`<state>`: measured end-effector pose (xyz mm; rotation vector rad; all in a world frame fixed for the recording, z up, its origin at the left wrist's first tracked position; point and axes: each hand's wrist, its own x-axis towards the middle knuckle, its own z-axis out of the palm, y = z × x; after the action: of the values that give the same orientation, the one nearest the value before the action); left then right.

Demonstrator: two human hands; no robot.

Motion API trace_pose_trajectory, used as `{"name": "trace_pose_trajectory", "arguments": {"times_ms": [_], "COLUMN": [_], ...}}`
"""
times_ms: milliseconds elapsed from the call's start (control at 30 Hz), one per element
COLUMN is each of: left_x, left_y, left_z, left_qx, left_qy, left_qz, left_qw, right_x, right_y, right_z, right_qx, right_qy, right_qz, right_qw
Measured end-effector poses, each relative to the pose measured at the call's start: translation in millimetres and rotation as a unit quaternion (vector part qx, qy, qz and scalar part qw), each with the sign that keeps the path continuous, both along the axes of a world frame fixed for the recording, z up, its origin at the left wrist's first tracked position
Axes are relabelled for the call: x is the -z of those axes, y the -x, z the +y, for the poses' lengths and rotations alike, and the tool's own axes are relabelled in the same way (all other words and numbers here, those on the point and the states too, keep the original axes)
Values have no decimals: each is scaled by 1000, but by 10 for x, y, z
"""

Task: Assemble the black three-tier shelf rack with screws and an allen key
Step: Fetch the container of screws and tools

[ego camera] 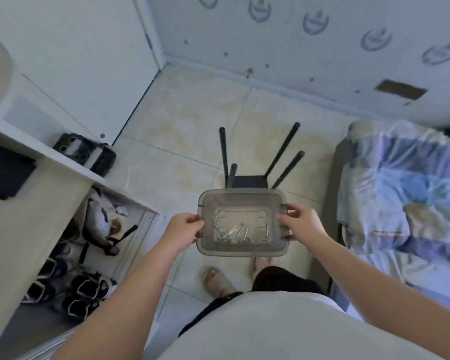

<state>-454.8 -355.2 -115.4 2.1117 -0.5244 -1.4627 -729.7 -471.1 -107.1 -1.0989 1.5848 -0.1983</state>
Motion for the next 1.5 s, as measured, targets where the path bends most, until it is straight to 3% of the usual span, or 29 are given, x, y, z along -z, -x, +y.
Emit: {"name": "trace_pose_trajectory", "arguments": {"times_ms": [233, 467, 667, 933, 1200, 1367, 1500], "left_x": [170, 749, 1746, 3771, 5692, 6298, 6392], "left_y": [957, 2047, 2773, 2983, 2976, 3010, 3013], "left_z": [-582, -1240, -1739, -2286, -2751, -2906, -2967], "left_qx": [104, 107, 119, 204, 231, 240, 235], "left_qy": [-16, -28, -51, -94, -101, -98, -108], "left_qz": [-63, -101, -91, -87, -92, -99, -104], "left_qw": [992, 989, 987, 971, 963, 961, 960], "right_x": [295, 824, 1781, 3807, 5677, 6341, 6435], "right_y": [1015, 1967, 2472, 2610, 2571, 2522, 2522], "right_z": [-27, -445, -876, -1266, -1653, -1760, -1797], "right_qx": [130, 207, 270, 335, 294, 283, 269], "right_qy": [-55, -118, -130, -183, -217, -178, -167], "right_qz": [-9, -35, -10, -20, -37, -29, -25], "right_qw": [990, 971, 954, 924, 930, 942, 948]}}
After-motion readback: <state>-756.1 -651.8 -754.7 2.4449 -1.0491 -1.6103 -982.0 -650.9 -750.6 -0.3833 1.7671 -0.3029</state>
